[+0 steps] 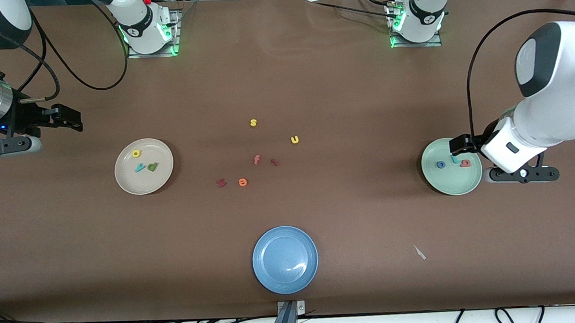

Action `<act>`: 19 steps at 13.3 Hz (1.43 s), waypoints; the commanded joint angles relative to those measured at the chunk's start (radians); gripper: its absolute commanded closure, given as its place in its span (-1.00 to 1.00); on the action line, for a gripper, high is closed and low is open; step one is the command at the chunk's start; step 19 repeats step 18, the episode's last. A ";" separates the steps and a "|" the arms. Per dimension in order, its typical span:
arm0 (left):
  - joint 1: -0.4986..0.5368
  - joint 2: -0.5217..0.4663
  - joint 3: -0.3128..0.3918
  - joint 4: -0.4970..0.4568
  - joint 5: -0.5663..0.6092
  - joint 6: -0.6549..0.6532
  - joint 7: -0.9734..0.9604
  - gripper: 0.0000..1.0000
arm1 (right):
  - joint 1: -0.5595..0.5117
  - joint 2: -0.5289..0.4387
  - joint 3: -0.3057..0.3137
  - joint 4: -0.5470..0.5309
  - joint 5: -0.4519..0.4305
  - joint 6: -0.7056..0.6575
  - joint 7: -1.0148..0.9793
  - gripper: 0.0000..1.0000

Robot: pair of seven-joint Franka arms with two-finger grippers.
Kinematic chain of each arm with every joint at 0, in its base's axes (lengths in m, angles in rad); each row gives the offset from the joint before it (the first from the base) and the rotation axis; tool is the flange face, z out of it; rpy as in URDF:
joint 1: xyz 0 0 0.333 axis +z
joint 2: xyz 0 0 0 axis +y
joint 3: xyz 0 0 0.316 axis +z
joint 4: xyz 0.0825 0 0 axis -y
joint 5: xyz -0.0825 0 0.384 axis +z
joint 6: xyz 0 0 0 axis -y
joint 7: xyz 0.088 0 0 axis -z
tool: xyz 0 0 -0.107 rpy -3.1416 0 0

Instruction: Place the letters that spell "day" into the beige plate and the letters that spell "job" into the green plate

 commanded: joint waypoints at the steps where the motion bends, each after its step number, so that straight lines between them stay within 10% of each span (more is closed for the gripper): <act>1: 0.010 -0.075 0.014 -0.017 -0.009 0.002 0.041 -1.00 | 0.000 0.003 0.004 0.031 0.019 -0.031 -0.013 -0.99; 19: 0.034 -0.091 0.011 -0.017 -0.011 0.003 0.033 -1.00 | 0.000 0.015 0.004 0.028 0.022 -0.030 -0.020 -0.99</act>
